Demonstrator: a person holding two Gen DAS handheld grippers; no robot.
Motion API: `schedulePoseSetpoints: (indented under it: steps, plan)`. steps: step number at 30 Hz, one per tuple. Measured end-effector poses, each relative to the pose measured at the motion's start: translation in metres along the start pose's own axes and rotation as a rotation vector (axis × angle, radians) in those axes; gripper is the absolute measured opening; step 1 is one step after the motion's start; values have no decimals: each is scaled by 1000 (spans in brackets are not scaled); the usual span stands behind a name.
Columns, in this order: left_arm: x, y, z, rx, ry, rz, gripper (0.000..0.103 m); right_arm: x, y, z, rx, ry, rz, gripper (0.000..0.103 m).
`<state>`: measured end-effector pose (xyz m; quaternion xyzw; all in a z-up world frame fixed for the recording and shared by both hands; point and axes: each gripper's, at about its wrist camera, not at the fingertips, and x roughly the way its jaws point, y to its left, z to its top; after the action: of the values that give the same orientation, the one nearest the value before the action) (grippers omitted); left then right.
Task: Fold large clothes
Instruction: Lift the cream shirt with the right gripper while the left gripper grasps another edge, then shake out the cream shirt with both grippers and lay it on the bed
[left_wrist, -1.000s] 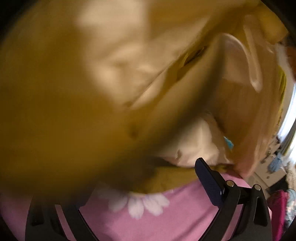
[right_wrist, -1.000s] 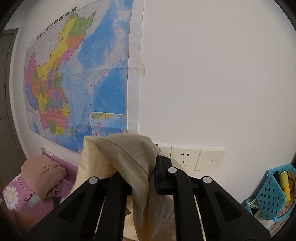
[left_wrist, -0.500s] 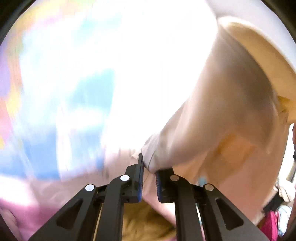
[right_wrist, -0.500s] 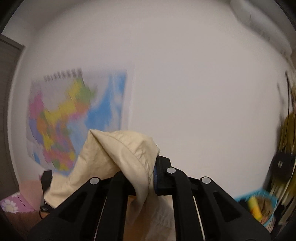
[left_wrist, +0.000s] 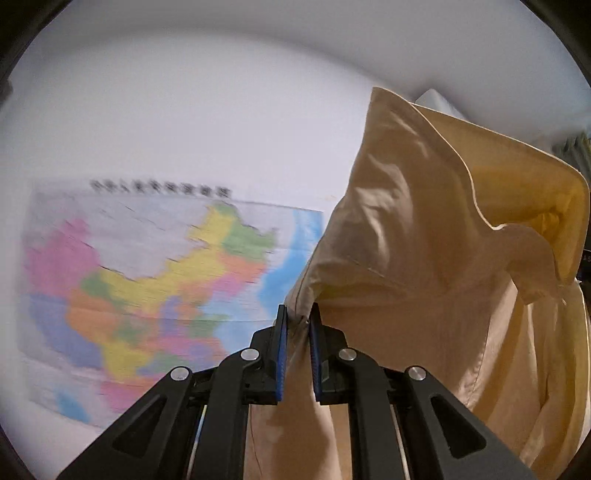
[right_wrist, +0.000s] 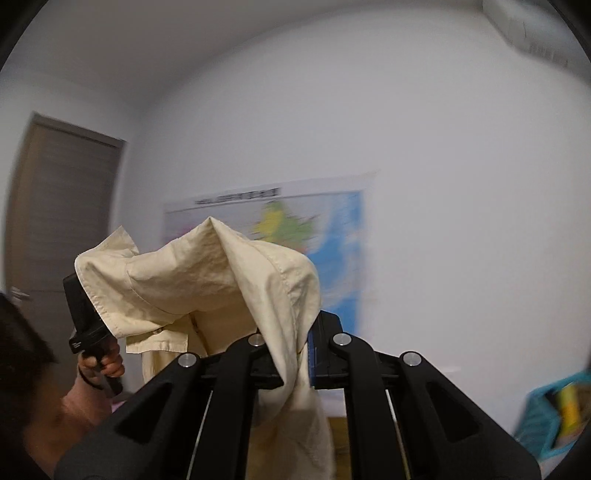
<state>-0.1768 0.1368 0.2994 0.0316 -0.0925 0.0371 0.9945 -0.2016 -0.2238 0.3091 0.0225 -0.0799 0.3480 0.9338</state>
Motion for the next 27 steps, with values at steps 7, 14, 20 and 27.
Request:
schedulePoseSetpoints:
  steps: [7, 14, 20, 27]
  plan:
    - [-35, 11, -21, 143, 236, 121, 9, 68, 22, -74, 132, 129, 206, 6]
    - [108, 75, -145, 104, 600, 223, 9, 240, -70, -192, 434, 473, 114, 7]
    - [234, 118, -310, 48, 954, 272, 9, 343, -141, -339, 549, 773, -60, 12]
    - [265, 160, -374, -38, 1141, 207, 35, 364, -161, -391, 421, 876, -279, 56]
